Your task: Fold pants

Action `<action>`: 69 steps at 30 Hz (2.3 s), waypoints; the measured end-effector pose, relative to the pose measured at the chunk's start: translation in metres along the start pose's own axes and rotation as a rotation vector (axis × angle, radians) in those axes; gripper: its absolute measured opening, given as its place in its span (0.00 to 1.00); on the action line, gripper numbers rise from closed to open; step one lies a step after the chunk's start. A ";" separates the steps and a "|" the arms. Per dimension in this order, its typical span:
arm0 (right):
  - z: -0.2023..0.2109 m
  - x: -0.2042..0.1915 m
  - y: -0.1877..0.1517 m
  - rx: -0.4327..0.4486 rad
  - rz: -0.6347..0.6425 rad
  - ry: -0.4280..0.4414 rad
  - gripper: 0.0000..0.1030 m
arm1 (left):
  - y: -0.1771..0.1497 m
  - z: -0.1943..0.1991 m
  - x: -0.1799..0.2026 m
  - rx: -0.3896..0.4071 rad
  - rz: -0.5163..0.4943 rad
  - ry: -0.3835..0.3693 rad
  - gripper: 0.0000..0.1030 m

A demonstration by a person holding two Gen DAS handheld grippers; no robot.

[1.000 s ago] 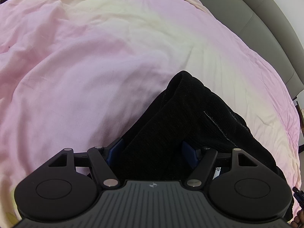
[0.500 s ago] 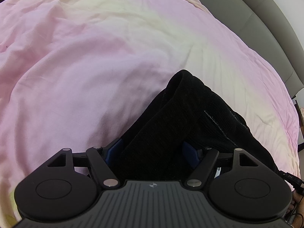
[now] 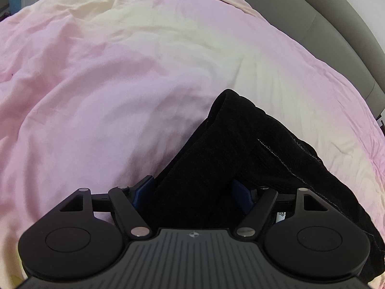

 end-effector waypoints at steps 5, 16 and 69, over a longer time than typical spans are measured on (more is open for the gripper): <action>0.027 0.071 0.006 0.034 -0.230 -0.060 0.36 | -0.003 0.014 0.010 0.089 -0.074 0.057 0.80; 0.038 0.175 0.007 0.136 -0.597 -0.143 0.53 | -0.031 0.080 0.087 0.317 -0.268 0.206 0.78; -0.002 0.134 0.046 0.376 -0.261 0.123 0.18 | -0.184 0.029 0.268 -0.209 -0.200 -0.142 0.70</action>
Point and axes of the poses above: each gripper's, at about its wrist camera, not at the fingertips, and z roughly against the way its jaws point, x to its right, y to its top, the point moved 7 cm from there along -z, roughly the way its jaws point, and after that the axes turned 4 degrees about x, right-handed, at the moved point
